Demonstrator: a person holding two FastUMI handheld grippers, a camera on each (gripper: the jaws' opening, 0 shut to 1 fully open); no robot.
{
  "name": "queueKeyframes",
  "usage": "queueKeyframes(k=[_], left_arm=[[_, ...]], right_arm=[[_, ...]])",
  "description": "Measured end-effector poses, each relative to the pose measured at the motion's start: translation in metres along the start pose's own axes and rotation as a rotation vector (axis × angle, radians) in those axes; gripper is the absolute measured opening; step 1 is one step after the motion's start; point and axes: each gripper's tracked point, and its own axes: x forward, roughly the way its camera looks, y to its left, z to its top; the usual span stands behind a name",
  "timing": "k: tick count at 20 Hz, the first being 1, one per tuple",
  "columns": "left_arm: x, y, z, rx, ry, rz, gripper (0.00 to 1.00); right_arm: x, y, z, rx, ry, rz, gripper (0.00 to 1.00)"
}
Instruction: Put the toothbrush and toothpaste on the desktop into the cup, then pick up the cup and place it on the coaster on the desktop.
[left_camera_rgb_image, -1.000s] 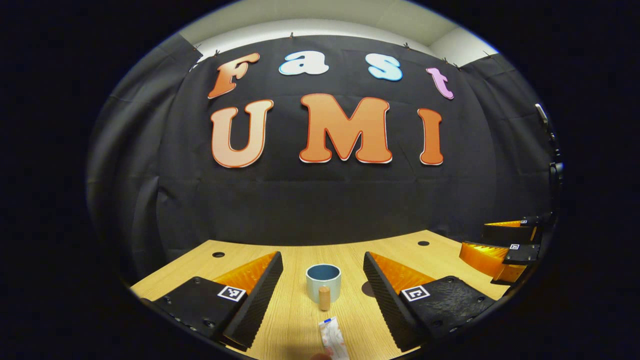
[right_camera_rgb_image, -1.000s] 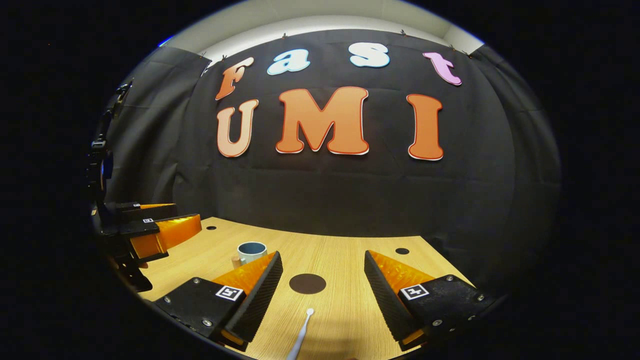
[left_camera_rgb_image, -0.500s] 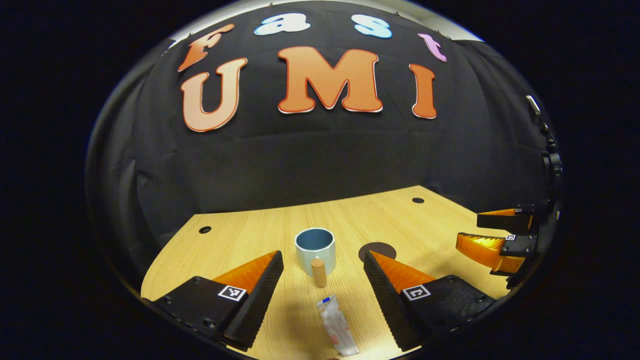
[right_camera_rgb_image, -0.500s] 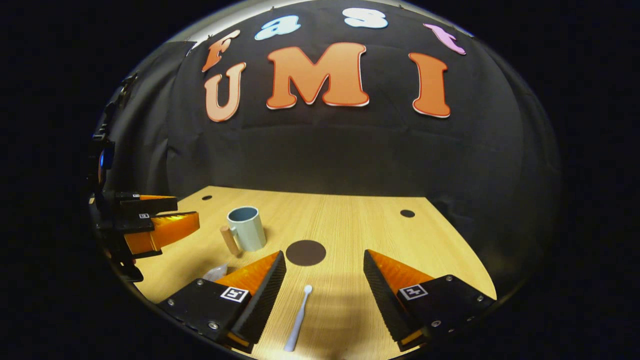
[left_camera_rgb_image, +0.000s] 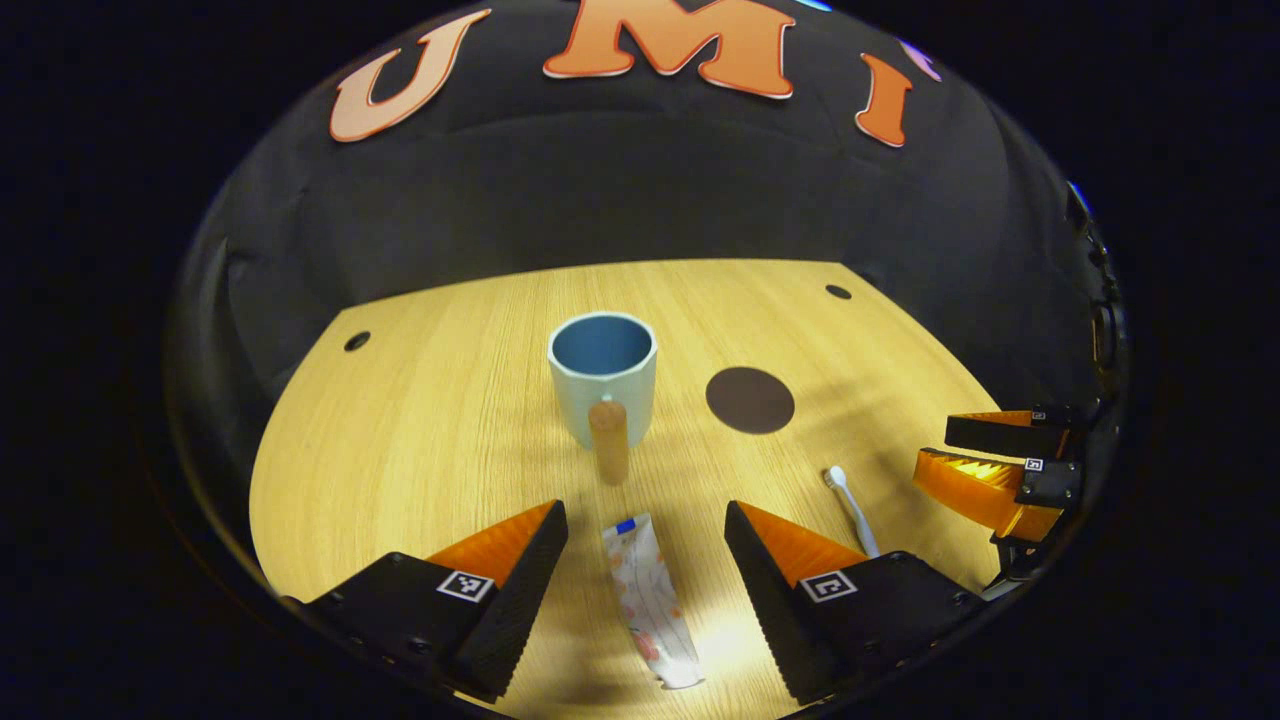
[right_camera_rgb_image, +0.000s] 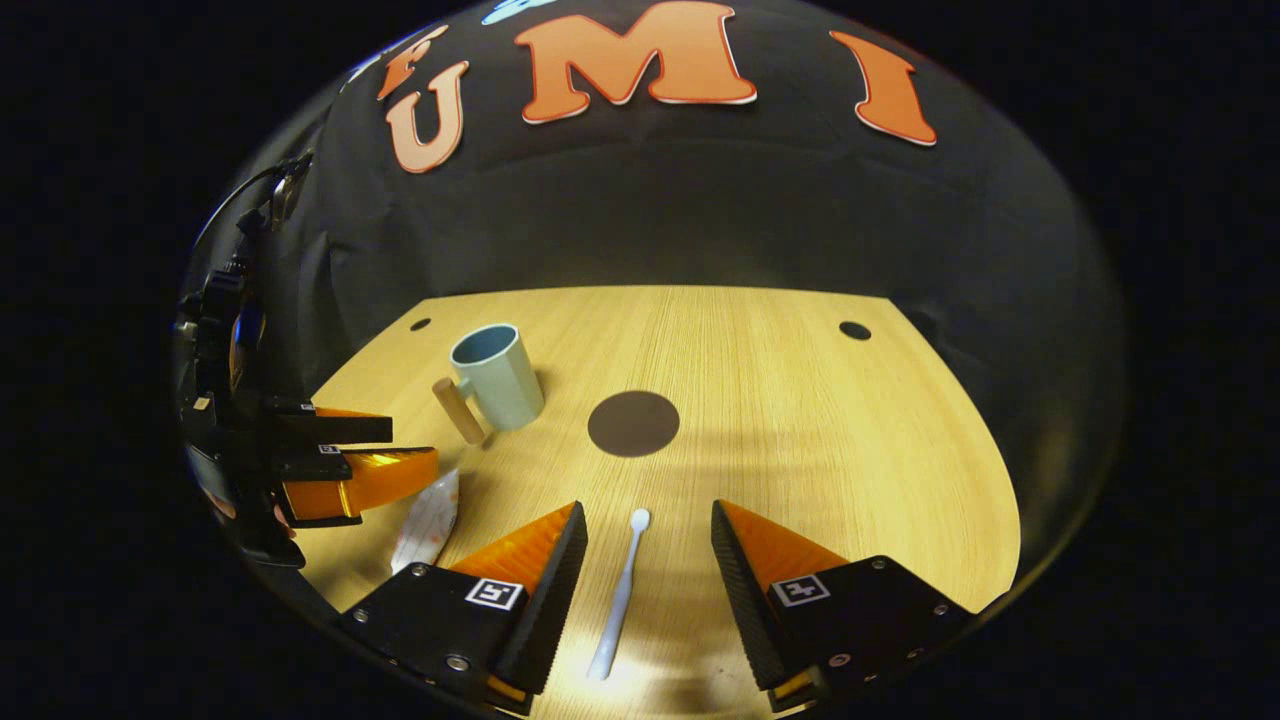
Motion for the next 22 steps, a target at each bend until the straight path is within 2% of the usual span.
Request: queueKeyframes(k=[2,3,9,12,14,15,18,19,21,22], left_arm=[[0.0,-0.001,0.0,-0.028,0.066,-0.005,0.99],[-0.001,0.0,-0.003,-0.03,0.11,0.001,0.95],[0.001,-0.003,-0.009,-0.039,0.253,-0.005,0.95],[-0.001,-0.01,-0.026,-0.092,0.341,-0.026,0.94],[-0.001,-0.01,-0.033,-0.107,0.371,-0.02,0.81],[0.002,-0.01,-0.032,-0.11,0.365,-0.022,0.8],[-0.002,-0.016,-0.039,-0.118,0.384,-0.008,0.75],[-0.002,-0.019,-0.043,-0.116,0.393,-0.005,0.67],[-0.004,-0.016,-0.041,-0.141,0.399,0.008,0.58],[-0.005,-0.017,-0.041,-0.143,0.393,0.015,0.36]], right_arm=[[0.009,0.004,-0.016,0.011,0.071,0.024,0.75],[0.011,0.005,-0.021,0.001,0.094,0.027,0.75],[0.029,0.004,-0.041,-0.023,0.201,0.016,0.74],[0.04,0.004,-0.054,-0.017,0.253,0.004,0.7],[0.042,0.005,-0.059,-0.023,0.27,-0.002,0.67],[0.043,0.008,-0.06,-0.022,0.273,0.013,0.62],[0.046,0.014,-0.068,-0.064,0.292,0.011,0.6],[0.047,0.018,-0.072,-0.069,0.3,0.018,0.63],[0.047,0.019,-0.073,-0.088,0.29,0.008,0.48],[0.048,0.02,-0.075,-0.098,0.296,0.015,0.44]])
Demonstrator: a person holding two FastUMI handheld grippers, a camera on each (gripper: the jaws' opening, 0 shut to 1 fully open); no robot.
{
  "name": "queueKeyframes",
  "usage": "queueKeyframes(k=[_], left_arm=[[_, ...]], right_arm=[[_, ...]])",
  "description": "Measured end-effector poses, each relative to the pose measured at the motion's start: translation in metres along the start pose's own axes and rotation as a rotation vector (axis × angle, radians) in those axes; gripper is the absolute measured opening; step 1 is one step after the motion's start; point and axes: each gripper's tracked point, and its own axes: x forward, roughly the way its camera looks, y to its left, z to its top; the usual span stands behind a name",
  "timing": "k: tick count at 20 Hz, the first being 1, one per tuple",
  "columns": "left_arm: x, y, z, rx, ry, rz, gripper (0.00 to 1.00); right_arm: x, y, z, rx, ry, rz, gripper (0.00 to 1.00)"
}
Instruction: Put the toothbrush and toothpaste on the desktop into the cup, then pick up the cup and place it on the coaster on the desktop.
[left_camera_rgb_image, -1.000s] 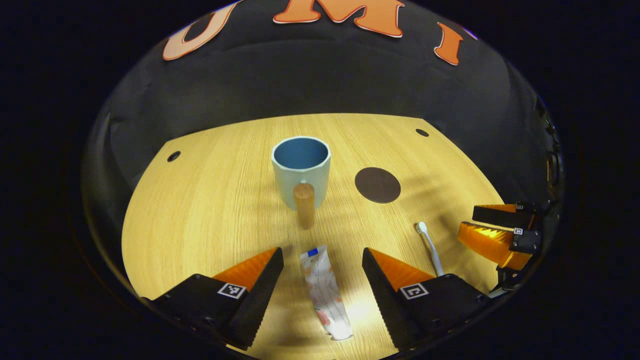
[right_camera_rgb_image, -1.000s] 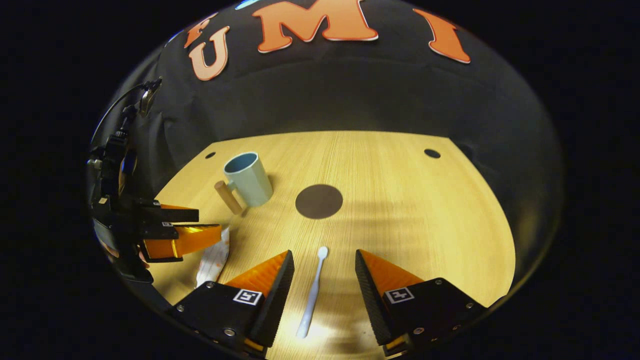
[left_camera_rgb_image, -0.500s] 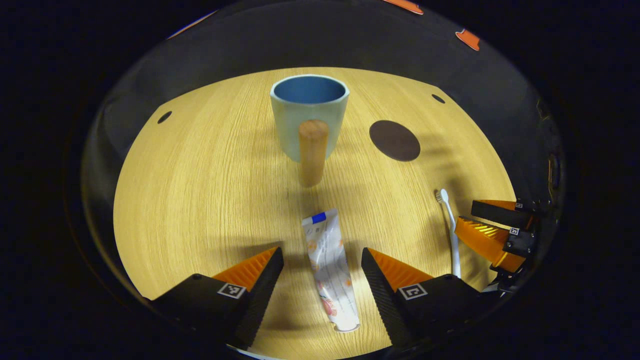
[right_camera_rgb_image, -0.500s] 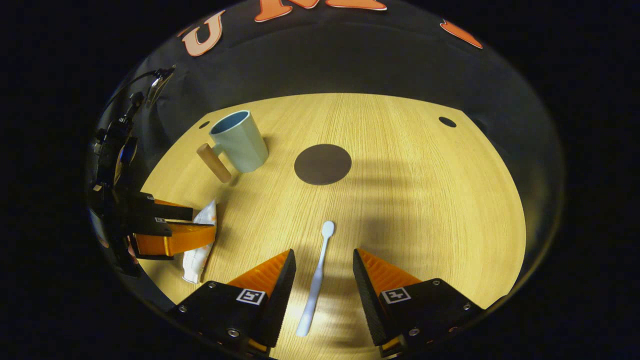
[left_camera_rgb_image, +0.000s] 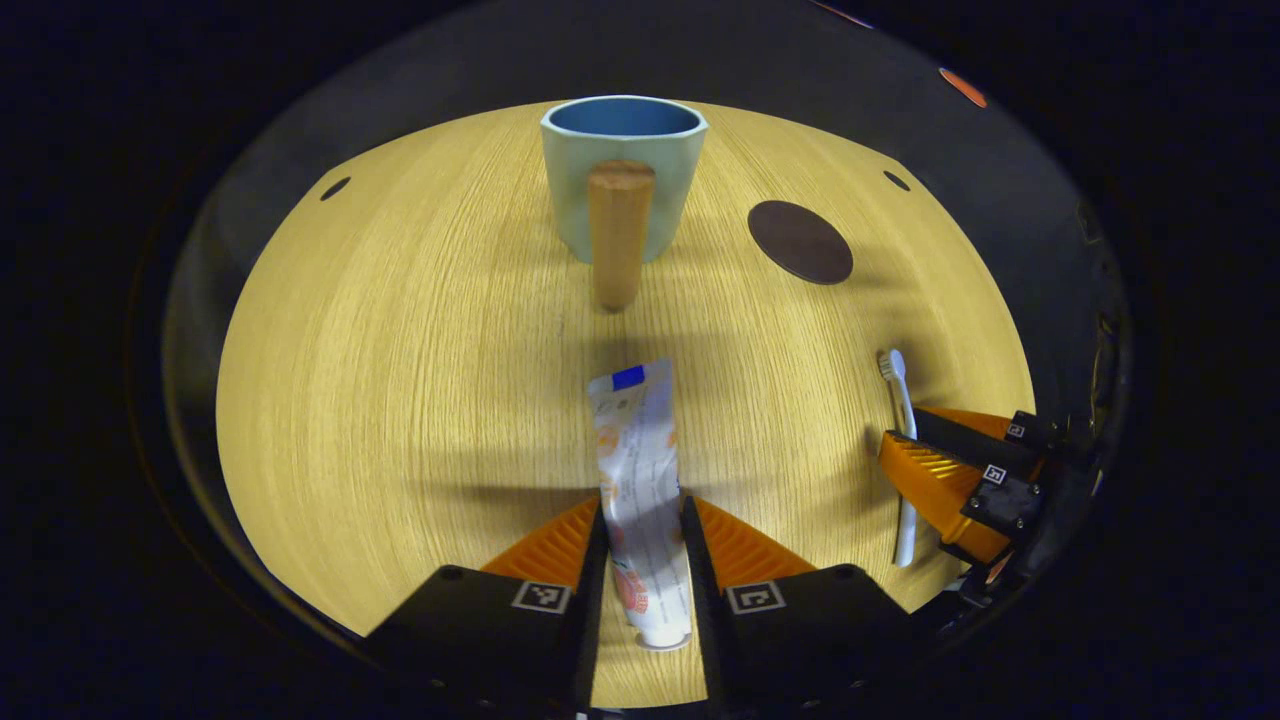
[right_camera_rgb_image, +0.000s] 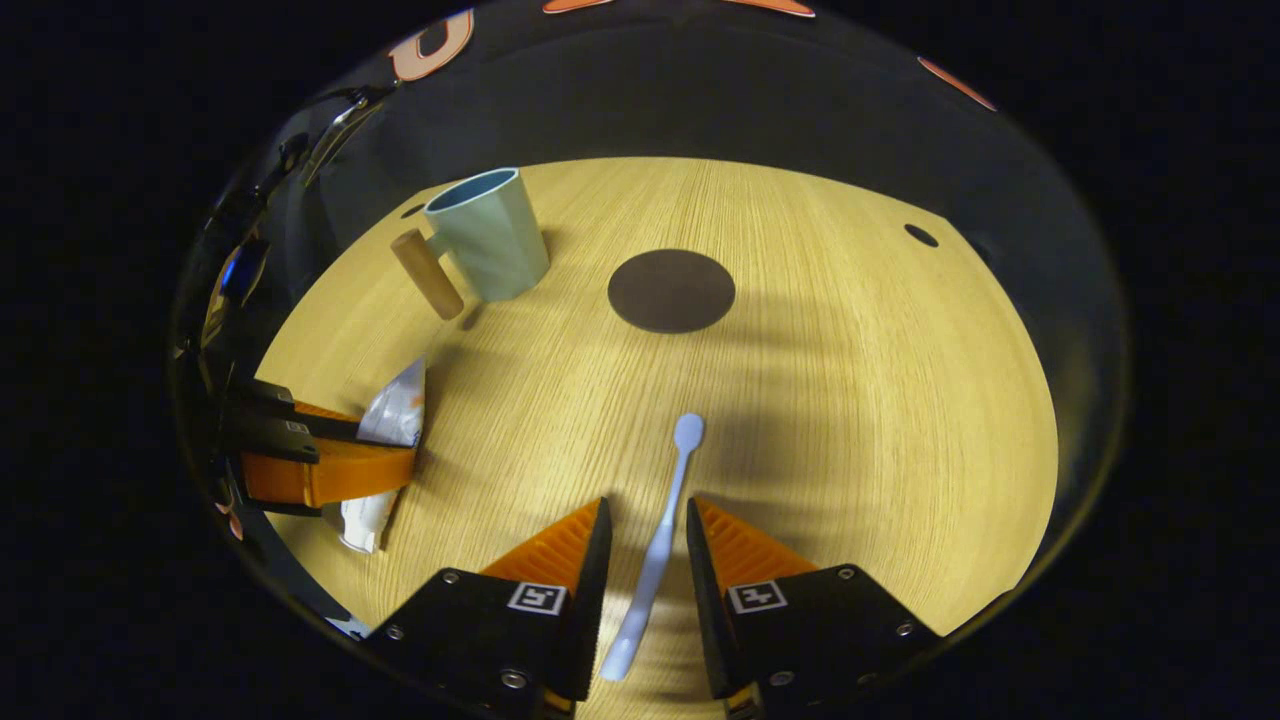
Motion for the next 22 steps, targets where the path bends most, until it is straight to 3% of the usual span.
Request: queueKeyframes(k=[1,2,3,5,7,8,12,16,22], left_arm=[[0.004,0.001,-0.002,-0.016,0.002,0.002,0.39],[0.002,-0.001,0.002,-0.022,-0.009,-0.001,0.29],[0.002,-0.003,0.004,-0.013,-0.002,-0.004,0.18],[0.001,-0.006,0.014,-0.01,-0.015,-0.011,0.18],[-0.001,-0.008,0.021,-0.001,-0.04,-0.05,0.07],[-0.007,-0.01,0.023,-0.001,-0.048,-0.066,0.12],[-0.004,0.002,0.021,0.032,-0.102,-0.052,0.12],[-0.007,0.016,0.048,0.056,-0.213,-0.073,0.12],[-0.039,0.041,0.11,0.098,-0.471,-0.077,0.12]], right_arm=[[0.0,-0.002,0.002,-0.004,-0.019,-0.012,0.36],[0.0,-0.001,0.001,-0.001,-0.016,-0.008,0.31],[-0.001,0.002,0.003,0.002,-0.028,0.018,0.14],[0.0,0.006,0.001,-0.041,-0.037,0.052,0.08],[0.002,0.008,0.003,-0.054,-0.05,0.064,0.07],[0.001,0.009,0.003,-0.051,-0.058,0.07,0.07],[-0.002,0.009,0.011,-0.038,-0.114,0.083,0.07],[-0.003,0.009,0.025,-0.031,-0.204,0.086,0.06],[-0.015,0.016,0.053,0.013,-0.351,0.13,0.06]])
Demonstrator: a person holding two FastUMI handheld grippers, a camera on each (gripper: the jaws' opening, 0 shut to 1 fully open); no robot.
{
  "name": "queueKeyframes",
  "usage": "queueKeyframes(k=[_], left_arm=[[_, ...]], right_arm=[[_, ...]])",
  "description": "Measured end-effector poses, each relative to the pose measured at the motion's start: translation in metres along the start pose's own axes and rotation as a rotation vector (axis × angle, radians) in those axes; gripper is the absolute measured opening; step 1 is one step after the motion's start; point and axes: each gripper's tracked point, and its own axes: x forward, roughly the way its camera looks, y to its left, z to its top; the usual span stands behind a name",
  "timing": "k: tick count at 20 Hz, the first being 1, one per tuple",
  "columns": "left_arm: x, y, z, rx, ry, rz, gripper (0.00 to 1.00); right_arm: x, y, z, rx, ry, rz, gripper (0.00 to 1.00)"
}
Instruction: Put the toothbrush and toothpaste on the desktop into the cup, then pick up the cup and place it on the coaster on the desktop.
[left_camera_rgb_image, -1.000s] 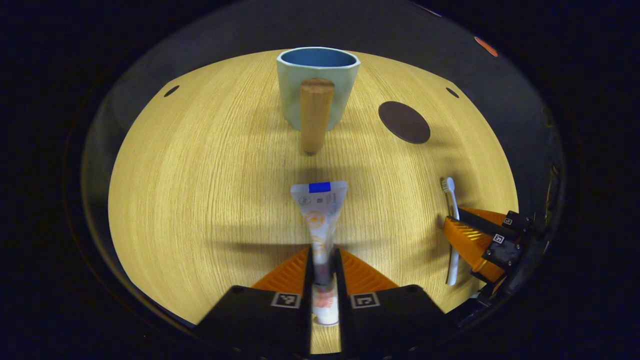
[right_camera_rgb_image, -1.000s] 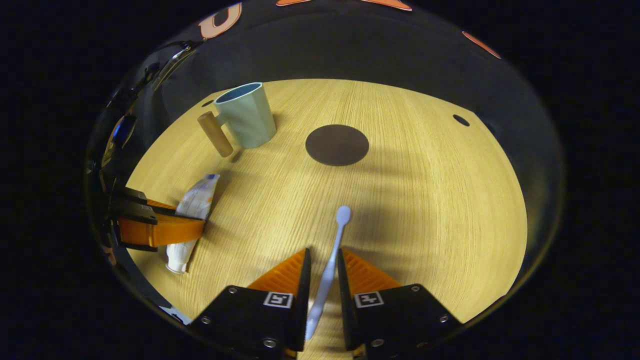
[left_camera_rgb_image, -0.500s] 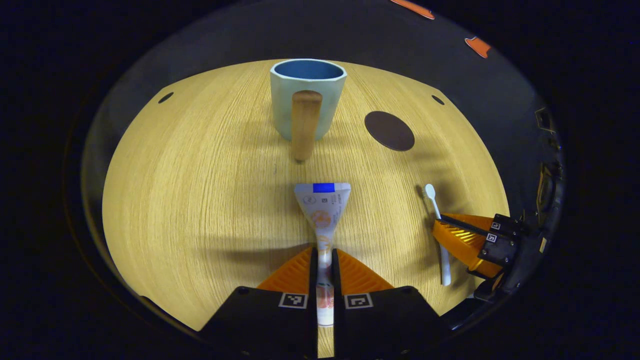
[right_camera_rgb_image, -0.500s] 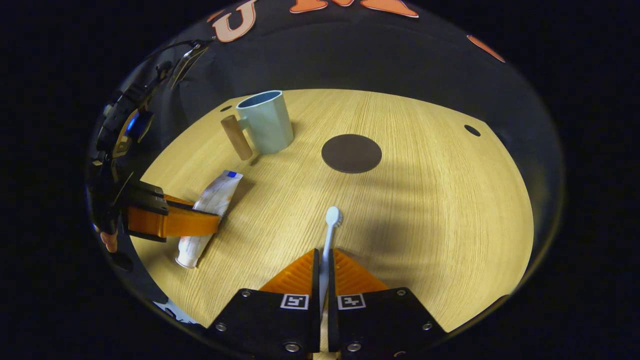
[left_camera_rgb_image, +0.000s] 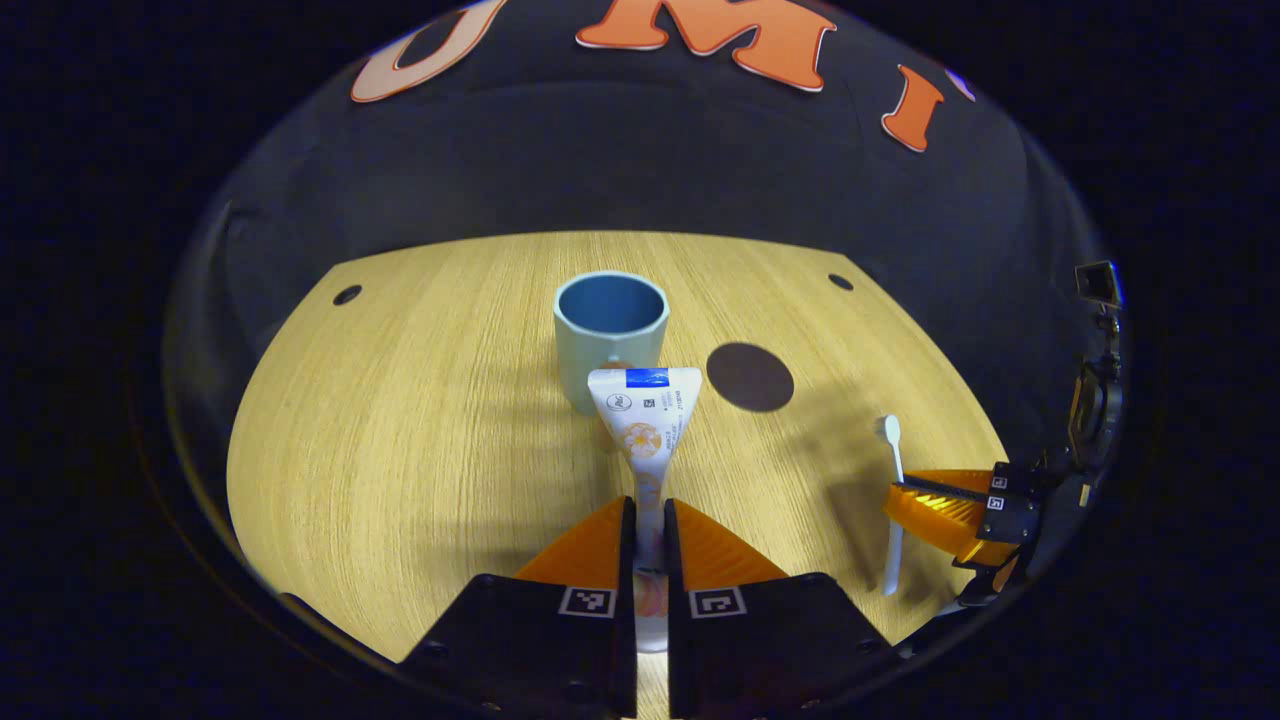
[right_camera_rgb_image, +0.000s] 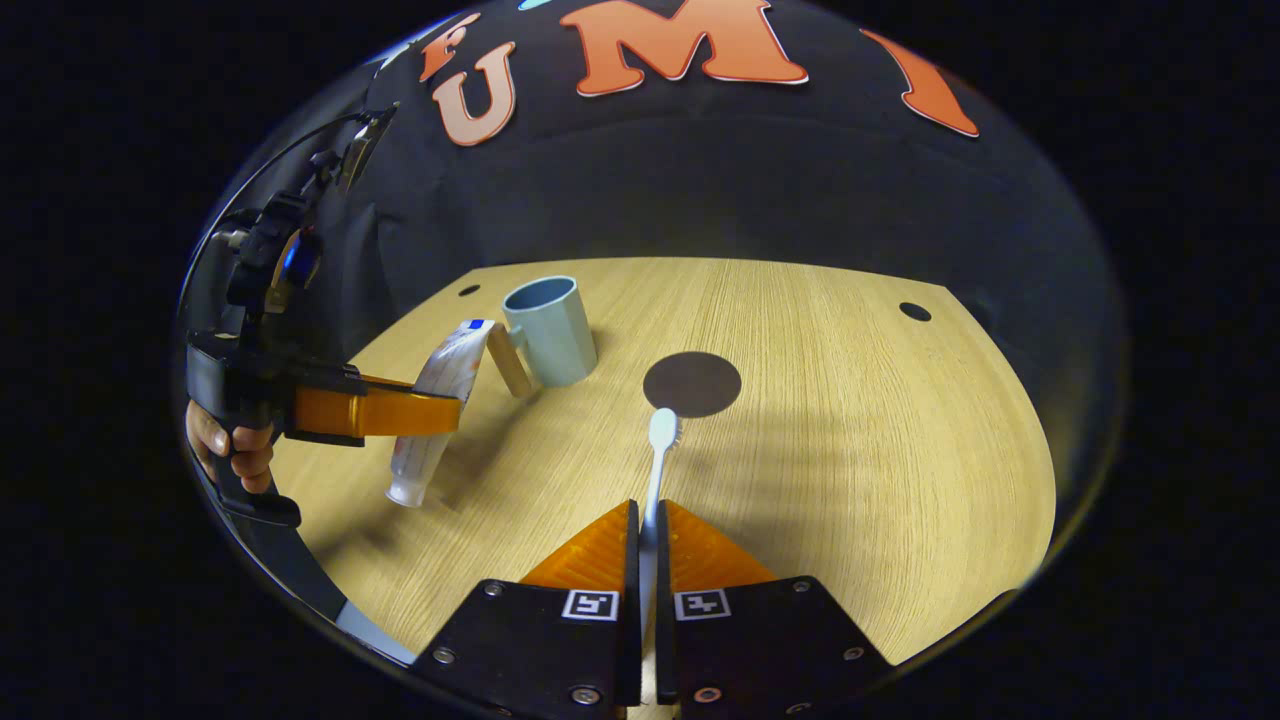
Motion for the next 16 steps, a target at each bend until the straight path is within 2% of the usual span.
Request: queueKeyframes(k=[3,6,10,16], left_arm=[[-0.008,-0.002,0.021,0.008,-0.098,-0.008,0.12],[-0.007,-0.001,0.034,0.008,-0.194,-0.002,0.12],[-0.013,0.023,0.072,-0.024,-0.354,0.091,0.12],[-0.016,0.048,0.115,-0.088,-0.569,0.128,0.12]], right_arm=[[0.001,0.007,0.013,0.02,-0.06,0.027,0.06],[0.006,0.003,0.028,-0.018,-0.133,0.021,0.06],[-0.002,0.001,0.041,-0.024,-0.194,0.019,0.06],[-0.008,-0.002,0.064,-0.039,-0.32,0.004,0.06]])
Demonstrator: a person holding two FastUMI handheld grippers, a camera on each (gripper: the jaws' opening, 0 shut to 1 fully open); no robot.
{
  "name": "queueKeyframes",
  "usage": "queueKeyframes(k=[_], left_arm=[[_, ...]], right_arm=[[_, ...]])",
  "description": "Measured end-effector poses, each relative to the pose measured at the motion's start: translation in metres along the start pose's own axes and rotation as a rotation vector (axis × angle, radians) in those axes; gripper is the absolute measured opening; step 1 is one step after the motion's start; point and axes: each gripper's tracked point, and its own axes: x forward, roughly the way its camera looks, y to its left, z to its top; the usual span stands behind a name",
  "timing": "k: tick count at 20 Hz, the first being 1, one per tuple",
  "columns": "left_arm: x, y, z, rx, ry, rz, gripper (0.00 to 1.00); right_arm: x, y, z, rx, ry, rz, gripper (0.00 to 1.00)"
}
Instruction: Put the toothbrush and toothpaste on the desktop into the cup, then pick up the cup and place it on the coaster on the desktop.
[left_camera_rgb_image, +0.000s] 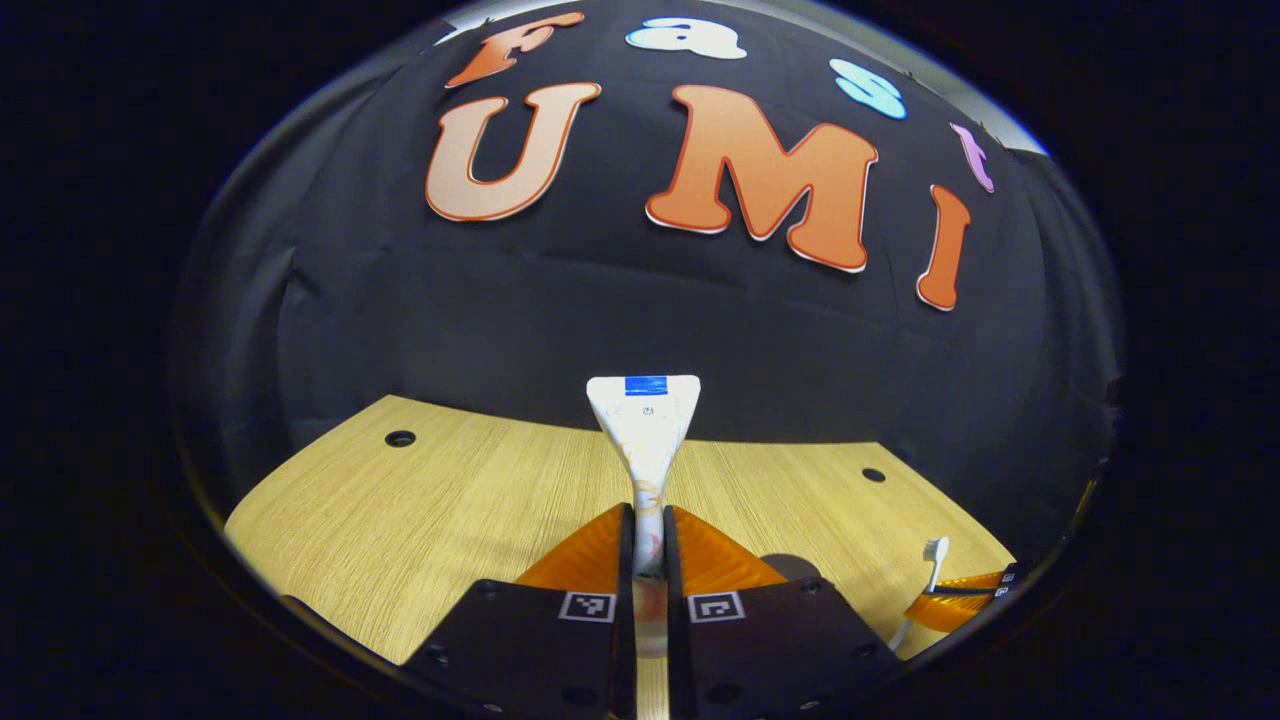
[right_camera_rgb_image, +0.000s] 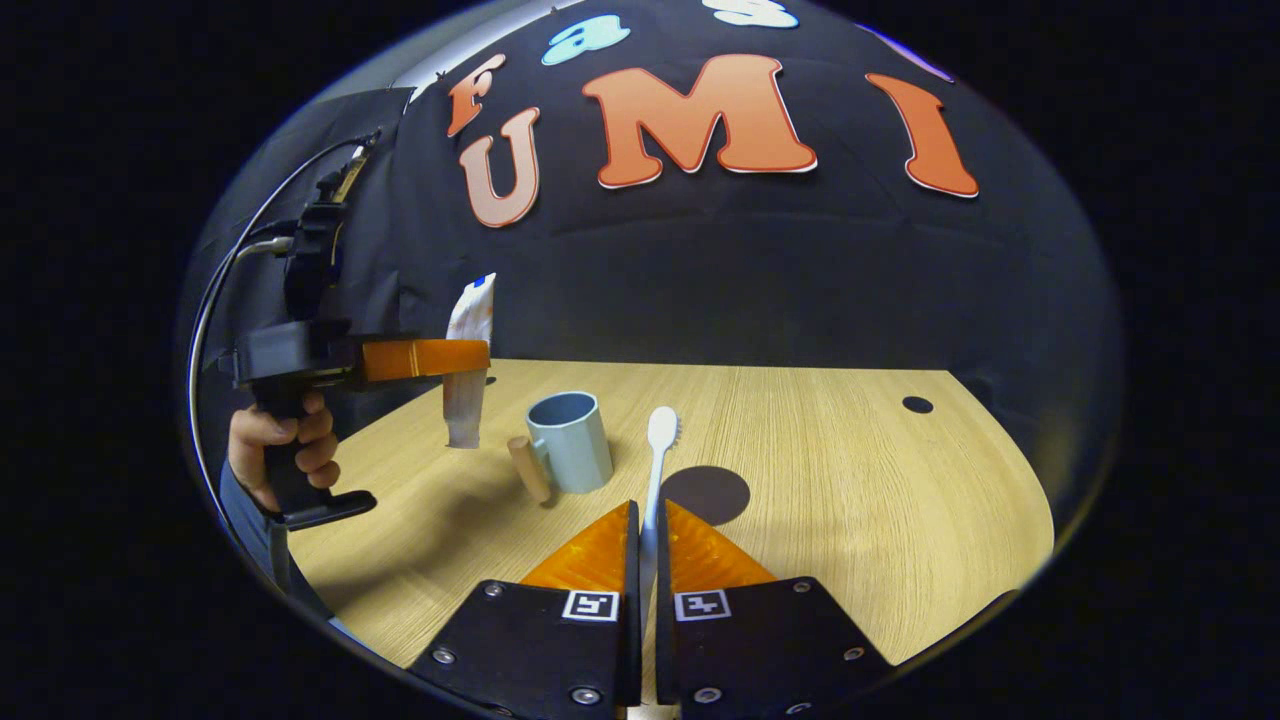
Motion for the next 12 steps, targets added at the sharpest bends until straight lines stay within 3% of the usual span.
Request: queueKeyframes(k=[6,12], left_arm=[[0.035,-0.001,0.028,-0.035,-0.148,-0.045,0.12],[0.065,-0.005,0.023,-0.09,-0.2,-0.083,0.12]], right_arm=[[0.006,-0.006,0.032,-0.01,-0.138,-0.014,0.06],[0.015,-0.014,0.043,0.021,-0.191,-0.014,0.06]])
